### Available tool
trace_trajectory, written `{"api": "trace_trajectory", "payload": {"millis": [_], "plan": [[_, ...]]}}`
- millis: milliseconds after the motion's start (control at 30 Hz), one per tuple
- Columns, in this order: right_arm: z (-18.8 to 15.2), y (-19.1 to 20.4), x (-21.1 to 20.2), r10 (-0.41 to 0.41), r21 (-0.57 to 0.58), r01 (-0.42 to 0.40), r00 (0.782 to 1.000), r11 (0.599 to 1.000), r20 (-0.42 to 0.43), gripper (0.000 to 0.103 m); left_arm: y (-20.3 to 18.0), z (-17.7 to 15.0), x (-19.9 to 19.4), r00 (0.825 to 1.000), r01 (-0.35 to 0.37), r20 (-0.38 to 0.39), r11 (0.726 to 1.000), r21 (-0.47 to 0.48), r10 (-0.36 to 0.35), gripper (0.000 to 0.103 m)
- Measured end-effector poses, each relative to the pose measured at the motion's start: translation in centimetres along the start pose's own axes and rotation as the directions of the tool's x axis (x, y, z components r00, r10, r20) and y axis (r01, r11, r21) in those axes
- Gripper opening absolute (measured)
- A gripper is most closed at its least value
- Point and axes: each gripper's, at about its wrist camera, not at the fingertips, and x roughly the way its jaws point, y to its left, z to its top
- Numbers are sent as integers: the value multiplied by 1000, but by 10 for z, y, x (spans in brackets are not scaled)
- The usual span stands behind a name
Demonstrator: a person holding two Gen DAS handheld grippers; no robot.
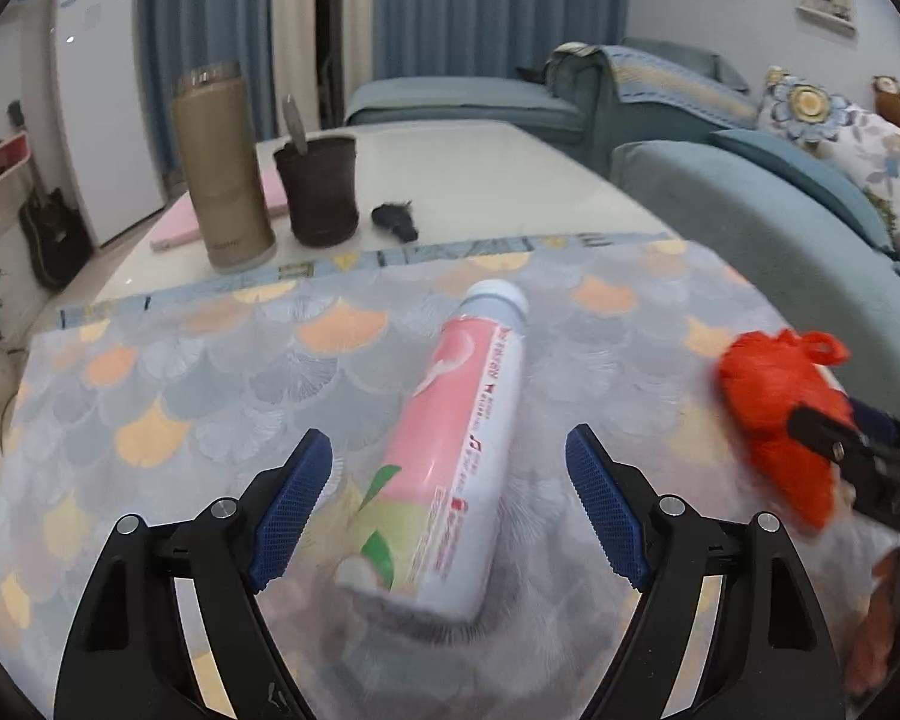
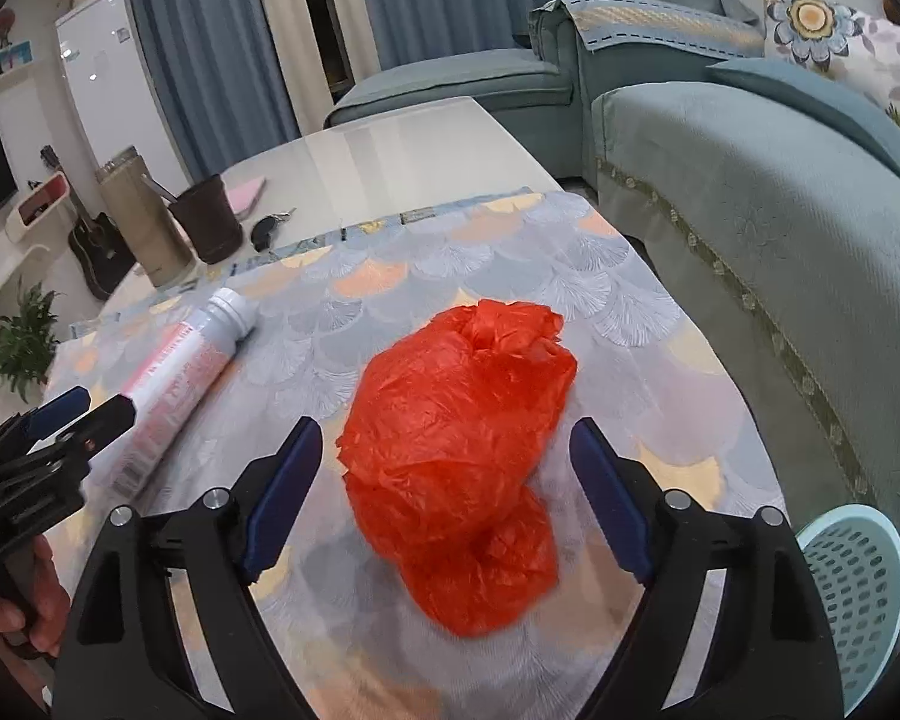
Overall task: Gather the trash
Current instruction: 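Grasp the pink spray bottle with the left tool while the right tool grasps the red bag, then carry the bottle and red bag over the wastebasket and open both tools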
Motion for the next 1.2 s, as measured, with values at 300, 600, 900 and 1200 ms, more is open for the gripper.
{"api": "trace_trajectory", "payload": {"millis": [300,600,900,1200], "plan": [[-2,4,16,-38,-46,35,998,998,-53,65,12,-5,20,997,22,-73,996,-85,-28,53],[-4,12,9,4,-88,-6,1000,996,-23,31,-2,-16,-8,994,110,-13,987,-114,-112,47],[-8,-18,-52,91,-37,-89,994,995,57,29,-44,-5,-69,968,243,85,967,-76,-236,47],[-22,-90,-168,33,67,-43,988,997,149,29,-127,0,-141,914,382,138,924,30,-383,47]]}}
